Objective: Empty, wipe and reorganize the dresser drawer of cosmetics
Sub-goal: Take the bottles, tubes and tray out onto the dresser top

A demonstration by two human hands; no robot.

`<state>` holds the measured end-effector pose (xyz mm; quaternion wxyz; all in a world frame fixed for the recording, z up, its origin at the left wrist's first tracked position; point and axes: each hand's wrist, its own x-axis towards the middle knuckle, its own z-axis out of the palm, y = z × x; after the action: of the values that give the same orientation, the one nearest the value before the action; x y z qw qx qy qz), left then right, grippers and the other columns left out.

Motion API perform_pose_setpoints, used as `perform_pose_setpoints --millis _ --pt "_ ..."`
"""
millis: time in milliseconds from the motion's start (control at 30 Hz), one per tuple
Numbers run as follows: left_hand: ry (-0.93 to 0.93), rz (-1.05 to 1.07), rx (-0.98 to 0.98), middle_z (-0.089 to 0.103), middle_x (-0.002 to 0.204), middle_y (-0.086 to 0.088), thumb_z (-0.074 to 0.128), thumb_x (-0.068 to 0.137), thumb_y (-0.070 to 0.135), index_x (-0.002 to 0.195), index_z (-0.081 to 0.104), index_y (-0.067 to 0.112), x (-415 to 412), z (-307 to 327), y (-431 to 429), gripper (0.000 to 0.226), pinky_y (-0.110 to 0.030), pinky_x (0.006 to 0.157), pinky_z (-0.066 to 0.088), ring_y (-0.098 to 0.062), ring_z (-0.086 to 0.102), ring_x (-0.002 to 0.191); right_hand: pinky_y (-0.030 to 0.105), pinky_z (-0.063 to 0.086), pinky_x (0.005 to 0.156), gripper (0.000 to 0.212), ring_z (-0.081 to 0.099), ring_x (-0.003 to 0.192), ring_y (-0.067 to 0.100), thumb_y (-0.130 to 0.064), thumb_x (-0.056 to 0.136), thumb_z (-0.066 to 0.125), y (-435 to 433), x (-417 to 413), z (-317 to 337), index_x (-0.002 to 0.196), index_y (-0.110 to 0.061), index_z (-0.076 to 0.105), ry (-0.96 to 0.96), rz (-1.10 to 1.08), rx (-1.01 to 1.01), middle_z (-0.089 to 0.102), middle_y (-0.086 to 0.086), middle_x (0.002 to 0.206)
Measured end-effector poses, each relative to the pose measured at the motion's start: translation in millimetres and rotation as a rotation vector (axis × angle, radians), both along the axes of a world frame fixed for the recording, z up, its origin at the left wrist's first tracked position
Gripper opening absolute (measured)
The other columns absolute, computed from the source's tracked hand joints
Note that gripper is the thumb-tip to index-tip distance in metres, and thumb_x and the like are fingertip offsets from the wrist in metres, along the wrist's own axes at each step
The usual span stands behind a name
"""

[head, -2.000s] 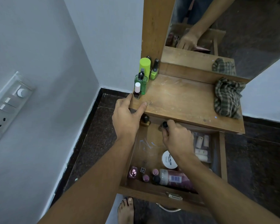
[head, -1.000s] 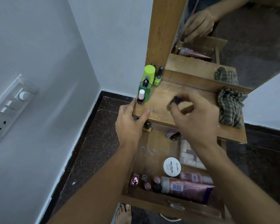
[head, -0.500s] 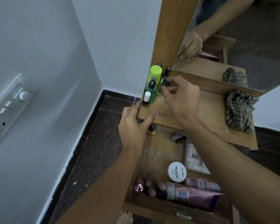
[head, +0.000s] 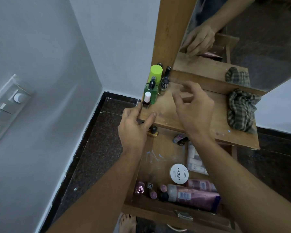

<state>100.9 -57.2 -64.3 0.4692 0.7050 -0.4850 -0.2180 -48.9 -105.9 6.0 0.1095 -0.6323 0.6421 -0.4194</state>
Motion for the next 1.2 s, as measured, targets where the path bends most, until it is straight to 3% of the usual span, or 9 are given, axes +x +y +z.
perform_pose_setpoints --millis 100,200,333,433,533,700,833,967,1200 --pt "-0.016 0.012 0.025 0.058 0.107 0.007 0.077 0.086 0.048 0.140 0.062 0.023 -3.7 4.3 3.3 0.061 -0.021 0.079 0.045 -0.003 0.058 0.092 0.032 0.057 0.072 0.018 0.069 0.069 0.009 -0.030 0.092 0.072 52.8 -25.2 -14.8 0.106 -0.019 0.074 -0.017 -0.115 0.045 0.075 -0.007 0.093" --pt "-0.040 0.043 0.066 0.060 0.111 0.005 0.075 0.087 0.051 0.142 0.060 0.022 -7.4 9.6 3.9 0.063 -0.022 0.080 0.043 -0.002 0.055 0.091 0.023 0.049 0.071 0.010 0.072 0.072 0.017 -0.025 0.087 0.076 102.7 -46.9 -43.3 0.096 -0.020 0.075 0.010 -0.208 0.185 0.076 -0.004 0.083" --pt "-0.096 0.032 0.110 0.061 0.119 -0.001 0.072 0.088 0.056 0.144 0.057 0.022 -6.0 15.5 3.2 0.068 -0.037 0.091 0.051 -0.017 0.062 0.106 0.035 0.051 0.074 0.021 0.070 0.089 0.035 -0.022 0.086 0.073 116.4 -58.3 -73.5 0.107 -0.020 0.071 0.108 -0.167 0.401 0.078 0.006 0.092" --pt "-0.139 0.029 0.125 0.062 0.126 -0.004 0.070 0.088 0.058 0.144 0.057 0.020 -7.5 18.8 2.7 0.070 -0.041 0.095 0.052 -0.022 0.061 0.114 0.039 0.051 0.067 0.012 0.068 0.082 0.038 -0.024 0.087 0.071 102.7 -54.0 -81.8 0.092 -0.017 0.063 0.162 -0.114 0.401 0.074 0.009 0.085" --pt "-0.137 0.057 0.146 0.062 0.129 -0.003 0.071 0.084 0.062 0.143 0.057 0.019 -8.9 20.0 2.2 0.075 -0.042 0.098 0.052 -0.021 0.061 0.117 0.039 0.046 0.059 0.019 0.066 0.073 0.041 -0.027 0.087 0.072 92.1 -51.5 -86.2 0.081 -0.013 0.060 0.213 -0.136 0.334 0.069 0.013 0.078" --pt "-0.109 0.056 0.108 0.060 0.128 0.001 0.075 0.081 0.062 0.139 0.058 0.020 -5.5 17.1 7.5 0.073 -0.040 0.096 0.052 -0.017 0.059 0.117 0.036 0.044 0.054 0.019 0.067 0.066 0.039 -0.026 0.083 0.078 95.7 -57.5 -94.0 0.087 -0.016 0.062 0.327 -0.115 0.277 0.069 0.010 0.076" --pt "-0.141 -0.002 0.090 0.060 0.127 0.002 0.074 0.081 0.064 0.138 0.056 0.020 -2.1 17.0 8.6 0.075 -0.043 0.096 0.054 -0.016 0.058 0.117 0.043 0.053 0.067 0.018 0.069 0.081 0.040 -0.034 0.088 0.073 92.7 -56.8 -93.2 0.101 -0.022 0.069 0.274 -0.092 0.383 0.072 0.010 0.087" --pt "-0.172 0.006 0.047 0.056 0.127 0.003 0.074 0.081 0.065 0.141 0.051 0.020 -5.1 20.8 15.8 0.078 -0.037 0.091 0.053 -0.017 0.056 0.114 0.042 0.051 0.072 0.015 0.067 0.087 0.038 -0.029 0.089 0.070 93.9 -54.5 -78.1 0.095 -0.015 0.069 0.236 -0.090 0.452 0.072 0.010 0.092" --pt "-0.239 0.058 -0.097 0.058 0.110 0.002 0.062 0.095 0.054 0.118 0.061 0.017 -24.3 25.6 32.0 0.044 -0.035 0.084 0.050 -0.015 0.052 0.099 0.037 0.055 0.066 0.006 0.068 0.073 0.015 -0.024 0.084 0.075 109.4 -51.9 0.1 0.084 -0.022 0.070 0.235 0.052 0.281 0.070 -0.008 0.079"
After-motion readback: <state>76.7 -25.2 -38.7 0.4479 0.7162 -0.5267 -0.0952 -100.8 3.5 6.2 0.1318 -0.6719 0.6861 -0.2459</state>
